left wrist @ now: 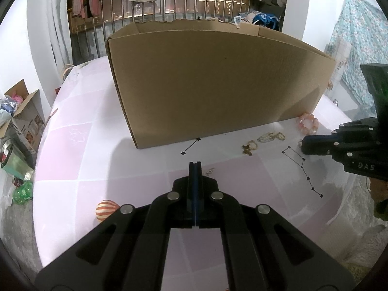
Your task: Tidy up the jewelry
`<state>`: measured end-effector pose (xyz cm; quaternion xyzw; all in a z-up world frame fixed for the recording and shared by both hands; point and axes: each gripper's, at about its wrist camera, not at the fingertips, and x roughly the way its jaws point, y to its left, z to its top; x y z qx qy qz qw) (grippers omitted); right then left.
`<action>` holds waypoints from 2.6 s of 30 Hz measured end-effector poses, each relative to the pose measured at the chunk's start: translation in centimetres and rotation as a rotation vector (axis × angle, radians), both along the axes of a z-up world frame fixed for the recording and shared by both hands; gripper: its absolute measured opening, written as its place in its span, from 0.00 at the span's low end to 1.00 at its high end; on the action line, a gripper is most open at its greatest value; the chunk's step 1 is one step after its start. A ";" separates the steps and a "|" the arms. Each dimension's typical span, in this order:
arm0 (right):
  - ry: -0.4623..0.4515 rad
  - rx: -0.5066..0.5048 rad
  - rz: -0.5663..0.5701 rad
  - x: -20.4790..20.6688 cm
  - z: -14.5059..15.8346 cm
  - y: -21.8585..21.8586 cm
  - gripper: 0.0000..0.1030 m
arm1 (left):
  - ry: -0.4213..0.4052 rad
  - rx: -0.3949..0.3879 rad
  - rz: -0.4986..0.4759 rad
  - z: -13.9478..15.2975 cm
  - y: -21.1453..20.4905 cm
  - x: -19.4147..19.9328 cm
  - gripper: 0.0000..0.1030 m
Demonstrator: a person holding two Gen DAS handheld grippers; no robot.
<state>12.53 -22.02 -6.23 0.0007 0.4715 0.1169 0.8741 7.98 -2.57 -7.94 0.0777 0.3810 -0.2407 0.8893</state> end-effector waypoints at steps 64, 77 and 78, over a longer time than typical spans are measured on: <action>-0.009 -0.075 -0.023 1.1 -0.8 2.1 0.28 | 0.022 -0.003 0.027 -0.2 -0.3 -0.3 0.00; 0.037 -0.070 -0.036 1.6 -0.7 1.8 0.19 | 0.021 -0.006 0.028 -0.1 -0.3 -0.4 0.00; 0.037 -0.066 -0.038 1.6 -0.7 1.8 0.19 | 0.020 -0.006 0.029 -0.1 -0.3 -0.4 0.00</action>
